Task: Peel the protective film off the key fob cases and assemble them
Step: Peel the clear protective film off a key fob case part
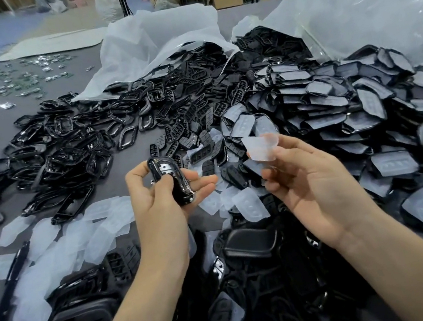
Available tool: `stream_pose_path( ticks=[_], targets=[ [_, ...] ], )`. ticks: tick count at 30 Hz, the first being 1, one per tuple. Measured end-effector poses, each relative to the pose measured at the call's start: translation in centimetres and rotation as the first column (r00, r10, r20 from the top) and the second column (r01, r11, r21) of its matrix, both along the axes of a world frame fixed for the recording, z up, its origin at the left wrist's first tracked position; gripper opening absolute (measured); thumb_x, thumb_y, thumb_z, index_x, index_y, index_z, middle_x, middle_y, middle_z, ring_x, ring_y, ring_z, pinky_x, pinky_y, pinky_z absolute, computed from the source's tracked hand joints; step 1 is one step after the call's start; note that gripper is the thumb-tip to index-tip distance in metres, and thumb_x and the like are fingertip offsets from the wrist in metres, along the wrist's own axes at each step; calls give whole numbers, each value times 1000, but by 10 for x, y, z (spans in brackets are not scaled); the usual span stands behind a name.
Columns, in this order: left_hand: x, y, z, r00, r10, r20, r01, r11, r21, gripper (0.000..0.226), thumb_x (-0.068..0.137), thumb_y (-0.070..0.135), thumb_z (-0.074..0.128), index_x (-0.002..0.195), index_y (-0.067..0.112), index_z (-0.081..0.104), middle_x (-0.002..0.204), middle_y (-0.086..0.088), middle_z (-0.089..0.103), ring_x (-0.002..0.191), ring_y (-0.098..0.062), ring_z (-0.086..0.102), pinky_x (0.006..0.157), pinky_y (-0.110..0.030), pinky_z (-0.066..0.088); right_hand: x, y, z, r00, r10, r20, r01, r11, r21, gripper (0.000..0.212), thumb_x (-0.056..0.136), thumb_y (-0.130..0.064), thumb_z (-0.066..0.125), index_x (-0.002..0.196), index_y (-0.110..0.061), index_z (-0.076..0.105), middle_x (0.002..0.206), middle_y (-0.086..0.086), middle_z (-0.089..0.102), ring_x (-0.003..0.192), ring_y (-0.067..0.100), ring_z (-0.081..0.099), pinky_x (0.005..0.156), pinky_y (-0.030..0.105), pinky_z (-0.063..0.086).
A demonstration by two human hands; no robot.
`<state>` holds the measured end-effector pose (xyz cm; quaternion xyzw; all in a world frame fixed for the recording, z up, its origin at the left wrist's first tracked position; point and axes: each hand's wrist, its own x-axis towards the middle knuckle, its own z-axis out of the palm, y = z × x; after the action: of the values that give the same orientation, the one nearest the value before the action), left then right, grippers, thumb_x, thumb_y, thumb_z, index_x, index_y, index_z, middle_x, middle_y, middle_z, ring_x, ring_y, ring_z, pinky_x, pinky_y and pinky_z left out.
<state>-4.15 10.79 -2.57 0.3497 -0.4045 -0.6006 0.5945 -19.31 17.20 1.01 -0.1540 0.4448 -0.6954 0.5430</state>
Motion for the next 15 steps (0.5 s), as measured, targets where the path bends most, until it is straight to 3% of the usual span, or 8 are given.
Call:
stream_pose_path(
  ticks=[4, 8, 15],
  targets=[
    [-1, 3, 2, 998, -31, 60, 33, 999, -33, 25, 98, 2, 39, 97, 23, 52, 74, -13, 71, 63, -26, 70, 56, -26, 56, -2, -1, 2, 985, 38, 167, -38, 999, -1, 16, 83, -9, 59, 94, -4, 68, 73, 8, 67, 58, 13, 64, 52, 20, 53],
    [-3, 4, 3, 993, -45, 111, 53, 996, -68, 23, 100, 2, 40, 100, 19, 55, 78, -13, 73, 62, -21, 70, 56, -24, 56, -3, -2, 2, 965, 76, 249, -73, 997, -21, 22, 69, -22, 69, 82, -4, 72, 78, 9, 69, 64, 15, 67, 58, 21, 56],
    [-4, 10, 4, 974, -86, 210, 111, 988, -110, 22, 100, 2, 42, 105, 18, 57, 82, -9, 74, 66, -20, 72, 59, -23, 56, -3, -3, -6, 997, 60, 38, -57, 996, -73, 10, 71, -10, 65, 79, -4, 66, 68, 6, 67, 60, 10, 64, 57, 18, 55]
  ],
)
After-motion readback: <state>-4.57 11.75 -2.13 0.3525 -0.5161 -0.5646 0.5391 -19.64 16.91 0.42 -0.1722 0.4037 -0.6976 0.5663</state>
